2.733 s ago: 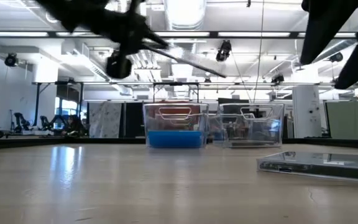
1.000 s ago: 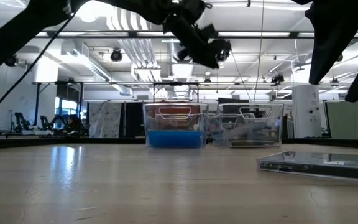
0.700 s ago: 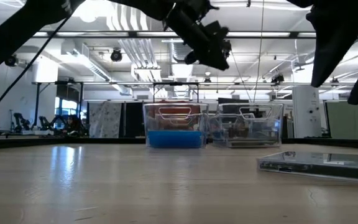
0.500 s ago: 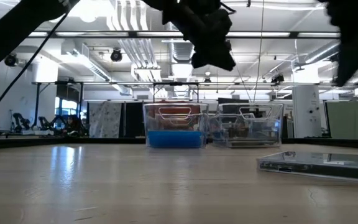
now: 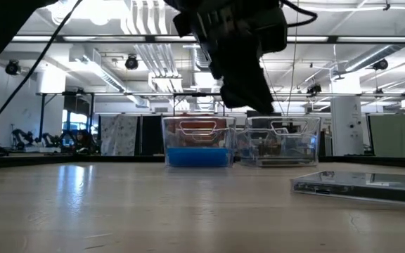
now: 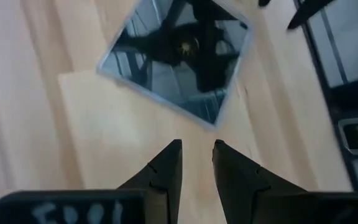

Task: Pick & place jewel cases by type
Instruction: Put the black CD case into the right transparent bin

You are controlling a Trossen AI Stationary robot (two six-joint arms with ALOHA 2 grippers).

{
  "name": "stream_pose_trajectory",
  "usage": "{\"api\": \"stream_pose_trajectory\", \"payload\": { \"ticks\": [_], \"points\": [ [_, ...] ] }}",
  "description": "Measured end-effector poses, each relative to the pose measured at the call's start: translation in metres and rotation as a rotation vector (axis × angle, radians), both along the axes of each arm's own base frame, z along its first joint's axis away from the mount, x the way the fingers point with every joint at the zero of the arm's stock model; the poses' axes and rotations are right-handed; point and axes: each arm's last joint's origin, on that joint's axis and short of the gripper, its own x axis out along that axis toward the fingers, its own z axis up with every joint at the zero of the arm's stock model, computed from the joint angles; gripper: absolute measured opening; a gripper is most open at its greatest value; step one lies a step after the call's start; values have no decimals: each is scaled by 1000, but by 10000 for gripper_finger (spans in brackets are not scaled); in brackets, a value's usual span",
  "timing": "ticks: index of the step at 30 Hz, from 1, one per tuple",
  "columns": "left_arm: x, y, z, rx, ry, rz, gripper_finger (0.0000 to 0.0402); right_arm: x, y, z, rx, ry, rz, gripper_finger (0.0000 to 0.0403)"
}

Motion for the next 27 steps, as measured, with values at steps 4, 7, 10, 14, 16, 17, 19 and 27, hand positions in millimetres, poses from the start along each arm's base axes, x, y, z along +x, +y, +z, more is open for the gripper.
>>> {"api": "stream_pose_trajectory", "payload": {
  "ticks": [4,7,10,14,16,17,19,27],
  "points": [
    [1,-8,-17,70,-41,58,71,5,6,-19,-47,35,-2,219],
    [-3,-5,-28,106,-8,76,71,8,10,-25,-64,44,-3,219],
    [-8,-5,-41,100,31,69,71,9,11,-24,-89,87,3,219],
    [-15,-11,-55,50,75,45,71,1,12,-13,-141,179,31,219],
    [-14,-15,-56,33,45,44,71,-5,14,-6,-154,218,50,219],
    [-13,-18,-56,26,22,40,71,-6,16,-1,-143,221,56,219],
    [-10,-23,-54,9,-16,38,71,-7,17,6,-143,224,58,219],
    [-8,-36,-59,-26,-46,7,71,12,5,-16,-194,214,-15,219]
  ]
}}
